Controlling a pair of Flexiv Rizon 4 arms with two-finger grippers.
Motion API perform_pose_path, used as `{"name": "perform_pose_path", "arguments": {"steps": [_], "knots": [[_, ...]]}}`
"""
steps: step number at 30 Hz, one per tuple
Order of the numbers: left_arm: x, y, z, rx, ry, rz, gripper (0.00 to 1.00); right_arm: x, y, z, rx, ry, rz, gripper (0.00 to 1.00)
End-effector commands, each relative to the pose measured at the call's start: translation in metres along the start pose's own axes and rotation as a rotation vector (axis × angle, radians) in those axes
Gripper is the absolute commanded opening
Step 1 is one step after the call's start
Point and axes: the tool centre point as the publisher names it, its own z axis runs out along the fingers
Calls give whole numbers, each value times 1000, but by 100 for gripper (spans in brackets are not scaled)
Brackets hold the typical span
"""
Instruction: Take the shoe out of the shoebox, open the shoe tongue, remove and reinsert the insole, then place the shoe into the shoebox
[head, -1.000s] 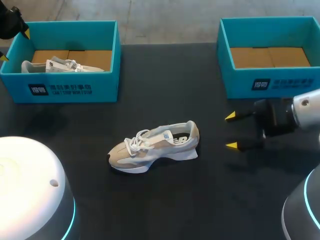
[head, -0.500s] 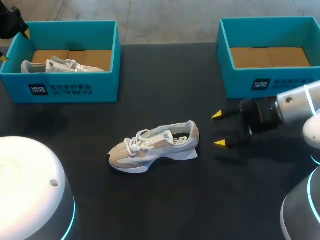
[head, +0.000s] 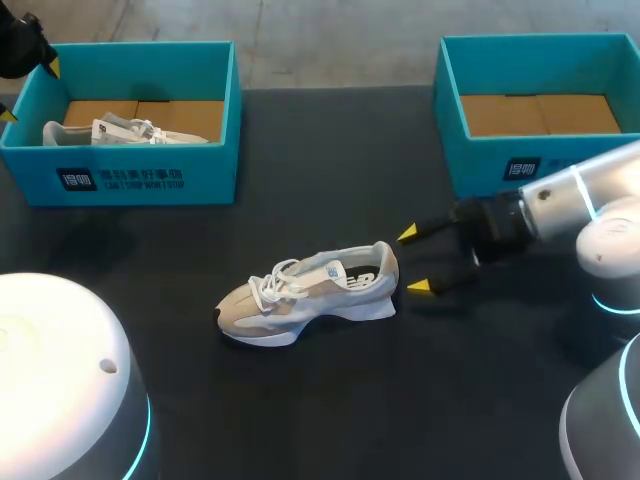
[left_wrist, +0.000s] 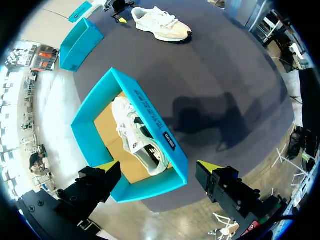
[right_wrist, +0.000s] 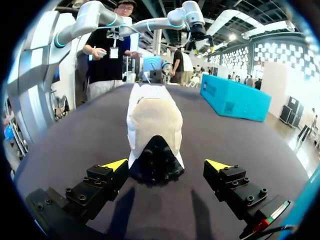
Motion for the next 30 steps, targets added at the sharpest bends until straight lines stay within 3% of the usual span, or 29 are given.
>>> {"name": "perform_pose_path", "arguments": {"steps": [1,18,30], "knots": [[1,-1,-1,-4,1,0,100,-3,-1,14,-15,7,-4,100],[1,-1,-1,-4,1,0,100,2,16,38,-44,68,-18,100],[1,-1,-1,-4,1,0,100,12,16,59,-63,98,1,100]]}}
